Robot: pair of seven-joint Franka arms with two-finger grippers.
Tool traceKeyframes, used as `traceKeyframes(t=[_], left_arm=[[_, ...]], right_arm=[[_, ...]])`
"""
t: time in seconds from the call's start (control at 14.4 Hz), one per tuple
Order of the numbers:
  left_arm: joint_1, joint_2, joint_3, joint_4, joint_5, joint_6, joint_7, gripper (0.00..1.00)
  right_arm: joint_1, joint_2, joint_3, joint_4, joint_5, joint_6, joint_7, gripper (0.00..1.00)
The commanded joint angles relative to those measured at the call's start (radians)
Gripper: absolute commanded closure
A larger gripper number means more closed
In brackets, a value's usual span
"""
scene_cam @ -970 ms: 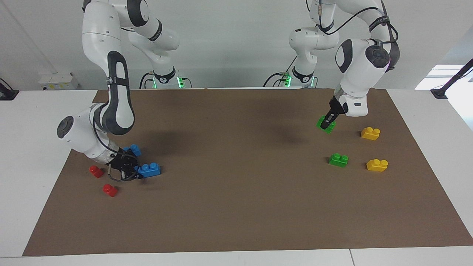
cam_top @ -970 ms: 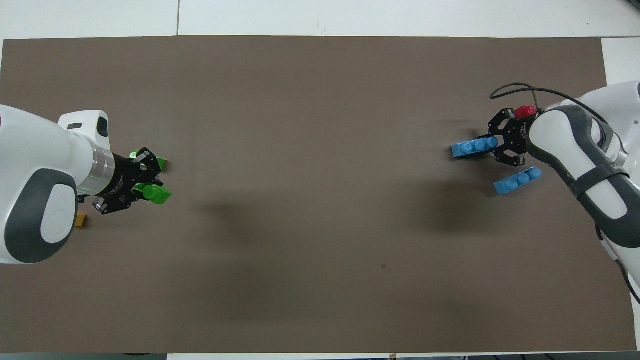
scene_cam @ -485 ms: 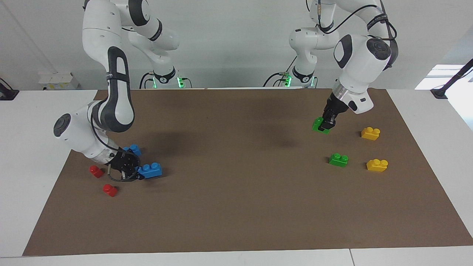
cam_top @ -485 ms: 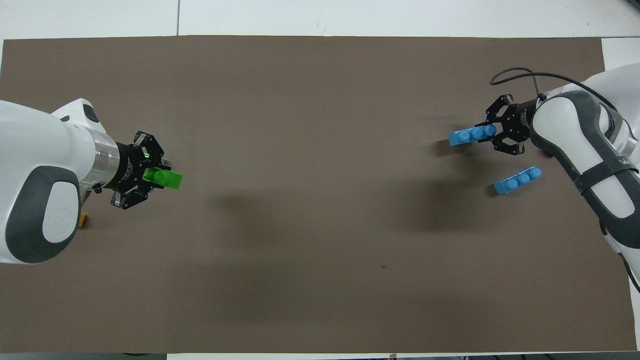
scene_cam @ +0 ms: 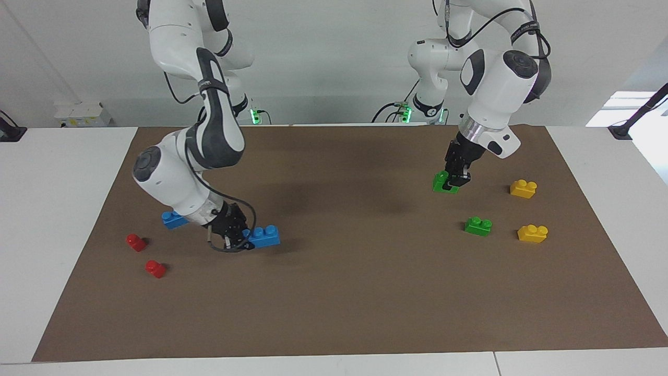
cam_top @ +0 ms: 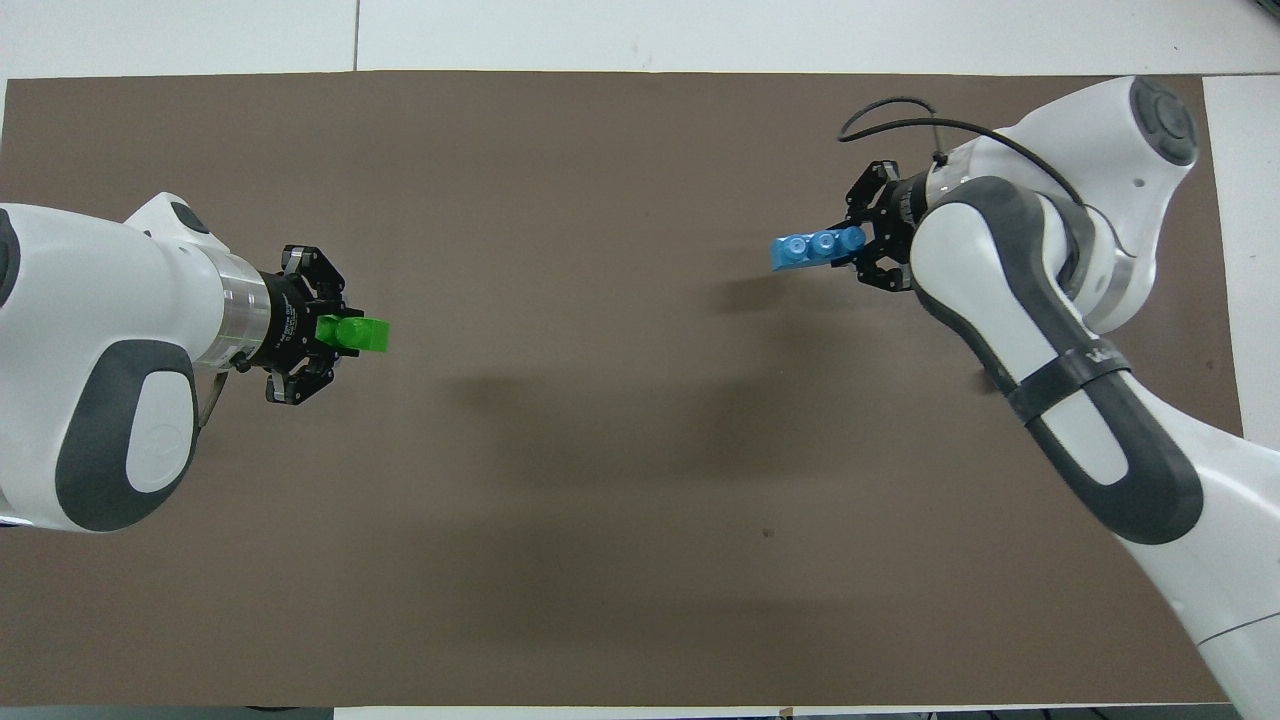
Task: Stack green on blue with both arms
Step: 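Lift both bricks and carry them toward the table centre with both grippers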
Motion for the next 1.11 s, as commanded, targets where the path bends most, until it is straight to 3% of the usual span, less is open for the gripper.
traceKeyframes(t=[0.0,0.48,0.9,1.04], left_arm=[[-0.013,0.007,0.010,0.006,-0.014,0.013,-0.097,1.00],[-0.099,0.028,0.009,0.044,0.044,0.008,-0.508,1.00],[-0.205,0.166,0.007,0.173,0.119,0.039,-0.720,1.00],[-0.237,0.175,0.007,0.181,0.135,0.048,-0.747,1.00]], right_arm=[[0.065,-0.007,-0.006,-0.016,0.027,0.057,0.092,1.00],[0.175,-0.022,-0.006,-0.088,0.027,0.189,0.203,1.00],[0.186,-0.022,-0.006,-0.105,0.027,0.211,0.207,1.00],[0.186,-0.022,-0.006,-0.105,0.029,0.212,0.209,1.00]])
